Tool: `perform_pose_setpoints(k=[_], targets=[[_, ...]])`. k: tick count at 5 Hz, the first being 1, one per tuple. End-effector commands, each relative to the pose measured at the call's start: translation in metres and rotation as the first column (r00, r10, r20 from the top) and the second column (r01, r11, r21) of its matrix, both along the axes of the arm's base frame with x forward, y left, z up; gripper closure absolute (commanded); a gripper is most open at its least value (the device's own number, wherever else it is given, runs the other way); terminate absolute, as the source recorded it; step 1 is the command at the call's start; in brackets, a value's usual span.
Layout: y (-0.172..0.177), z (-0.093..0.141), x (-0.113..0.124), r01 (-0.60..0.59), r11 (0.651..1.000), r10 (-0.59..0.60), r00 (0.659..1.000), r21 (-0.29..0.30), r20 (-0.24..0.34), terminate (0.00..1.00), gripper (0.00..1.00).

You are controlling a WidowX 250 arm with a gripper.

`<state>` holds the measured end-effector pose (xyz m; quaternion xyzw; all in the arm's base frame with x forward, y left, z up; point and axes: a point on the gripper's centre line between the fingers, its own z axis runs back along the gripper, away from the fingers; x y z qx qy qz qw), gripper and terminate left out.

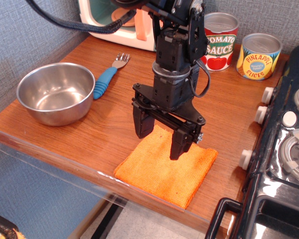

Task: Move the orange cloth to the front edge of the table.

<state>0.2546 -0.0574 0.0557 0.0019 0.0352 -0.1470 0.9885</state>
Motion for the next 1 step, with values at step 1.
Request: perform_pose_setpoints(k=[1], targets=[[0.0041, 0.0173, 0.0035, 0.002, 1.0, -0.001, 0.998, -0.012, 0.057, 1.0, 0.0]])
